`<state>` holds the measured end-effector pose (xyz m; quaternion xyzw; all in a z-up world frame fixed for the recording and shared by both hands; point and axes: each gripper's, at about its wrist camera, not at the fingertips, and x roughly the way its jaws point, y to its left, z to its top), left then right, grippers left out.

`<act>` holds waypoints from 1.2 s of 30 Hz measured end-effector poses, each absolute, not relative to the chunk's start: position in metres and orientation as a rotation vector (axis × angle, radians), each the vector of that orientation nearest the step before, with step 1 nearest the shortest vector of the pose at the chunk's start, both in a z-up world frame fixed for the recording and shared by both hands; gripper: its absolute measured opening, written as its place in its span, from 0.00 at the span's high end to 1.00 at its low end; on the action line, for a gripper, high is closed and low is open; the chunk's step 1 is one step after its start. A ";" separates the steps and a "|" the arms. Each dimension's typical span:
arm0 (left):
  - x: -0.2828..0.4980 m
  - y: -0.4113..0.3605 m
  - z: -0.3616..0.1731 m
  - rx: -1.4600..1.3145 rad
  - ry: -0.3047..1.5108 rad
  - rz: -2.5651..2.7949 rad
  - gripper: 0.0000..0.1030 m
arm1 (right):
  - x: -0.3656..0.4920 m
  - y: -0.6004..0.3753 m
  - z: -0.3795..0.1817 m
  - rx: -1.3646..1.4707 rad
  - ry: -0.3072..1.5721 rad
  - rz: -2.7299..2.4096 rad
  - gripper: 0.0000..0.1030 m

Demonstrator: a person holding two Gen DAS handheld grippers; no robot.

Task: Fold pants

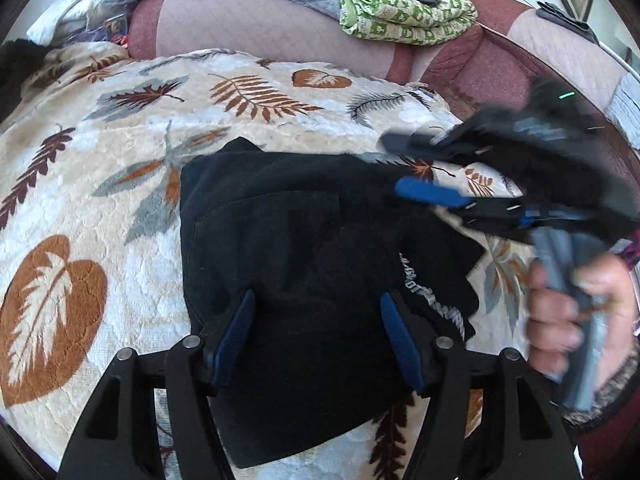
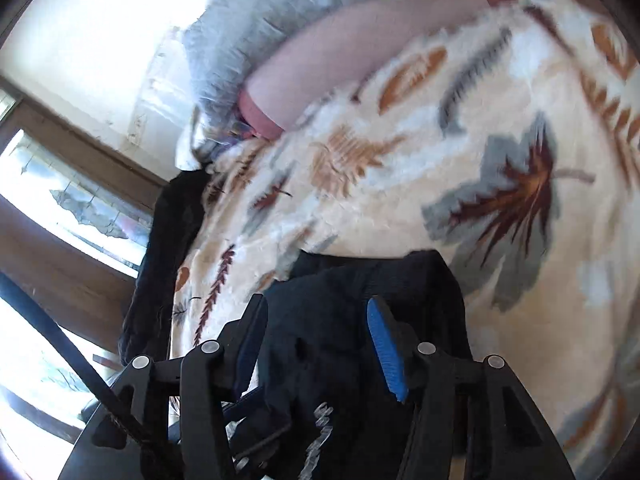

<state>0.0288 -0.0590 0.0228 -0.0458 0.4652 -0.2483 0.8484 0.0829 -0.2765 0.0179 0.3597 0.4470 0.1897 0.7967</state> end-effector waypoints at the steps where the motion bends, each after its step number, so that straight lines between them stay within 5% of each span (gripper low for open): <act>1: 0.030 -0.054 0.027 -0.103 0.995 -0.537 0.37 | 0.087 -0.279 0.006 0.803 0.986 0.383 0.47; 4: 0.031 -0.024 0.043 -0.182 0.987 -0.531 0.37 | 0.076 -0.297 0.003 0.829 0.959 0.287 0.48; 10: 0.057 0.043 0.039 -0.417 1.009 -0.453 0.26 | 0.032 -0.331 0.030 0.757 0.870 0.260 0.30; 20: 0.094 0.009 -0.008 -0.529 1.199 -0.622 0.26 | 0.024 -0.311 -0.016 0.862 0.955 0.377 0.28; 27: 0.120 -0.007 -0.017 -0.619 1.238 -0.712 0.01 | 0.027 -0.312 -0.032 0.923 0.941 0.417 0.27; 36: 0.115 -0.011 -0.013 -0.548 1.245 -0.735 0.01 | -0.019 -0.330 -0.035 1.072 0.866 0.385 0.29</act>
